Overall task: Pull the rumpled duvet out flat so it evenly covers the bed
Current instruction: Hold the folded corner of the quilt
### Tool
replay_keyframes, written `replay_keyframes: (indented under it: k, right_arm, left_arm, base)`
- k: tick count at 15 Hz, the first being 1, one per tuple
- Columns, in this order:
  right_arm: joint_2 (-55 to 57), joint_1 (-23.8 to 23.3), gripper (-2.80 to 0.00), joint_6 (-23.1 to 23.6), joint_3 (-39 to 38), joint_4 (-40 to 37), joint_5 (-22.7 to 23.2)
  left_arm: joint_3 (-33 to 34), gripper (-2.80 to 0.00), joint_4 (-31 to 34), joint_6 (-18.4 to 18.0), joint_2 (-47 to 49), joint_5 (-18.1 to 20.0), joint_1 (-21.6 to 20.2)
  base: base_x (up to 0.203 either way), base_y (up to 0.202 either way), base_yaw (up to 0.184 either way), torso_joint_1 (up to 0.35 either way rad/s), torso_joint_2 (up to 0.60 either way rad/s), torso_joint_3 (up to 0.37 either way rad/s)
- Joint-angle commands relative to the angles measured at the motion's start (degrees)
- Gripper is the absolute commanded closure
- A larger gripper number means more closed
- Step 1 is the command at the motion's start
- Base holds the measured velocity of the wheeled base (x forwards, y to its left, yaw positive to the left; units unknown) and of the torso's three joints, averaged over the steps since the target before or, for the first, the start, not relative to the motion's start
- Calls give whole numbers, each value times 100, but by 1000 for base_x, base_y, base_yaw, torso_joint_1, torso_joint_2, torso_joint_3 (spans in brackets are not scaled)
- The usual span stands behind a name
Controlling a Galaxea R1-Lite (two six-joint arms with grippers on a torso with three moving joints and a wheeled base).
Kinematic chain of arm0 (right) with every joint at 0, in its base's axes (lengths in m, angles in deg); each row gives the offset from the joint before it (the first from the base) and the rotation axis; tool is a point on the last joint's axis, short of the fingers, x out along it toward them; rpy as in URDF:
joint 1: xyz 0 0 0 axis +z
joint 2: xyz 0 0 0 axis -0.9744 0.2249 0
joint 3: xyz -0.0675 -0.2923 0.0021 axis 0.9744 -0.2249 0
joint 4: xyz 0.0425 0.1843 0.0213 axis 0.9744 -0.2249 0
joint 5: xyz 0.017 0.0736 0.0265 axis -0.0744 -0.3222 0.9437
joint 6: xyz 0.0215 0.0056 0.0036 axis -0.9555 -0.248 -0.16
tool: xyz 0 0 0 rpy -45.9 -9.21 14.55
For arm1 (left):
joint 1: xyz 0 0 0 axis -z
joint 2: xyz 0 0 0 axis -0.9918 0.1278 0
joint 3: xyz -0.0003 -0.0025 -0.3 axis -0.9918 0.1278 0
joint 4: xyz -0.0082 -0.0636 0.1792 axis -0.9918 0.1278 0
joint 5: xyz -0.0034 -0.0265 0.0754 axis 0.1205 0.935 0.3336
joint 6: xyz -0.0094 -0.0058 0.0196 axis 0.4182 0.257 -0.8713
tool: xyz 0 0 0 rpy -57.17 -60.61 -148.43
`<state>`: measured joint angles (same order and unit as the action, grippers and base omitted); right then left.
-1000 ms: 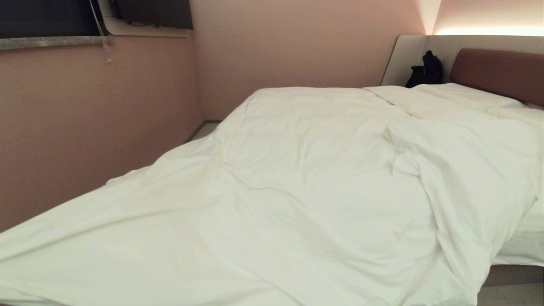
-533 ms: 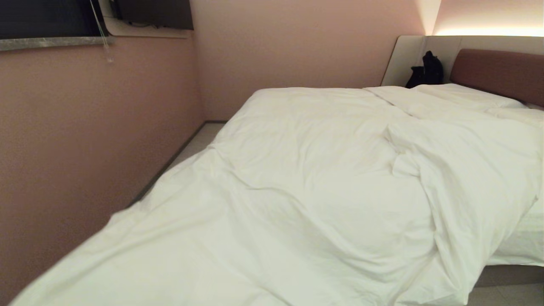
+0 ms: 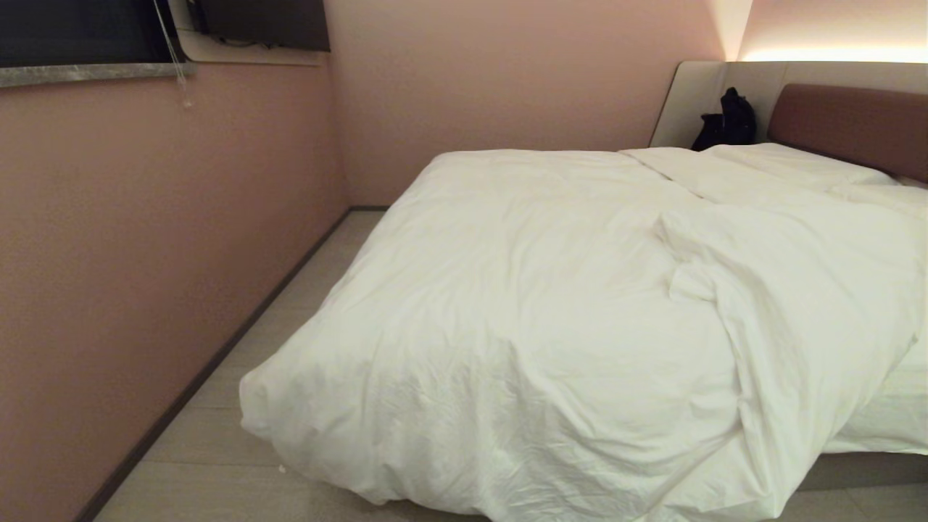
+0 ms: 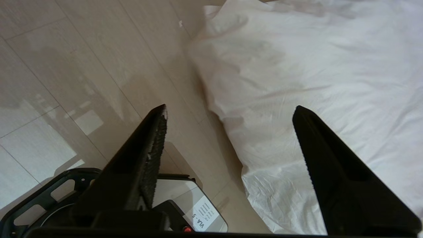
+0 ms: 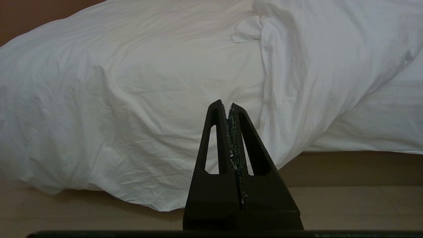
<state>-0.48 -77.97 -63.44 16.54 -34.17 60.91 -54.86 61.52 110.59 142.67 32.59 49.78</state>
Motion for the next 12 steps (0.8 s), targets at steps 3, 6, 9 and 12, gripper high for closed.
replay_keyframes:
  k: [3,6,9,12]
  right_arm:
    - [7,0,0,5,0,2,-2]
    - [7,0,0,5,0,2,-2]
    - [7,0,0,4,0,2,-2]
    - [7,0,0,5,0,2,-2]
  left_arm:
    - [-44,-280,13,13,36,46,16]
    - [-79,-280,13,13,44,83,45]
    - [-131,-280,13,13,79,197,61]
    - [-414,-280,26,13,170,408,62]
  base:
    - [0,0,0,0,0,0]
    - [0,0,0,0,0,0]
    - [0,0,0,0,0,0]
    - [0,0,0,0,0,0]
